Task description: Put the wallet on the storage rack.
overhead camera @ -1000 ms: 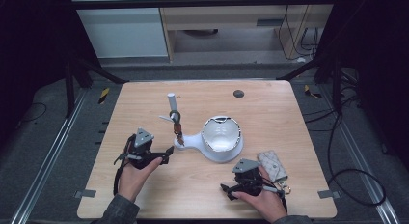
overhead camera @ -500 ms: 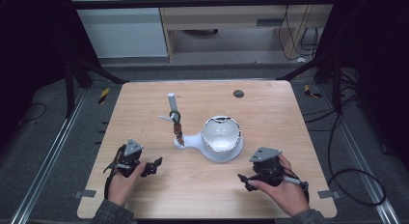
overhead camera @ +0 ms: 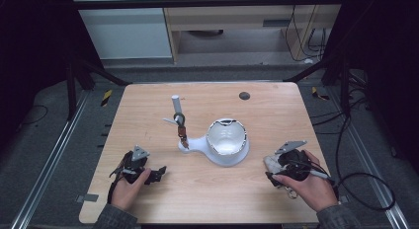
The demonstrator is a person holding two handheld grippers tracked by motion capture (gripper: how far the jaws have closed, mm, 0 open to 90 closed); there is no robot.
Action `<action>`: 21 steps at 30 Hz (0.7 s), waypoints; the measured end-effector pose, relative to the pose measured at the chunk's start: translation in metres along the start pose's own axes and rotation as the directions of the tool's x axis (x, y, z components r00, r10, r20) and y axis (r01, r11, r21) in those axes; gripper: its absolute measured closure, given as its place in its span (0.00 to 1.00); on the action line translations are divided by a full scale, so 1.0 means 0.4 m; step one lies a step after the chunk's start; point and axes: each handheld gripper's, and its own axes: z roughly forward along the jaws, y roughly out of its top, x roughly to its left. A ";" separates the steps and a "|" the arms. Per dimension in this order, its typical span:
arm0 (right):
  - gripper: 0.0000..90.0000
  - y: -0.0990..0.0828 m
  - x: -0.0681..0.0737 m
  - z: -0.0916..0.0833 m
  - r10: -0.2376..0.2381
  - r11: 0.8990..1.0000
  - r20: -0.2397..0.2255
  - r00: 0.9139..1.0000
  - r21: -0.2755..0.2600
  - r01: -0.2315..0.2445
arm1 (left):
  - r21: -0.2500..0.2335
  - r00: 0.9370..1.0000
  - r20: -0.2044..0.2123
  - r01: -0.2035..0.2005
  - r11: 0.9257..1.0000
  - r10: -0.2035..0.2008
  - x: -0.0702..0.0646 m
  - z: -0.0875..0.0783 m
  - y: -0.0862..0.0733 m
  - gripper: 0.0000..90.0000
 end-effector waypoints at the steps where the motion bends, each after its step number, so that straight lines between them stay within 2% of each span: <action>1: 0.11 -0.001 -0.004 0.002 0.003 1.000 0.000 1.000 0.013 -0.003 | 0.001 1.000 0.002 0.001 1.000 -0.001 0.000 0.001 -0.001 0.06; 5: 0.11 -0.007 -0.013 0.009 0.030 0.997 -0.005 1.000 0.064 -0.029 | 0.015 1.000 0.006 0.004 1.000 -0.004 0.001 0.006 -0.004 0.06; 6: 0.11 -0.009 -0.015 0.010 0.034 0.997 -0.008 0.999 0.075 -0.033 | 0.035 1.000 0.002 0.010 0.999 -0.010 0.001 0.013 -0.006 0.06; 9: 0.11 -0.013 -0.020 0.012 0.048 0.994 -0.012 0.999 0.096 -0.046 | 0.047 1.000 -0.009 -0.006 0.999 0.006 0.000 0.016 -0.006 0.06; 14: 0.13 -0.028 -0.030 0.026 0.080 0.989 -0.027 0.996 0.129 -0.076 | 0.038 1.000 -0.020 -0.012 0.999 0.013 -0.001 0.020 -0.009 0.05; 21: 0.15 -0.047 -0.032 0.063 0.143 0.976 -0.015 0.990 0.169 -0.139 | 0.037 1.000 -0.021 -0.011 0.999 0.012 -0.004 0.022 -0.009 0.03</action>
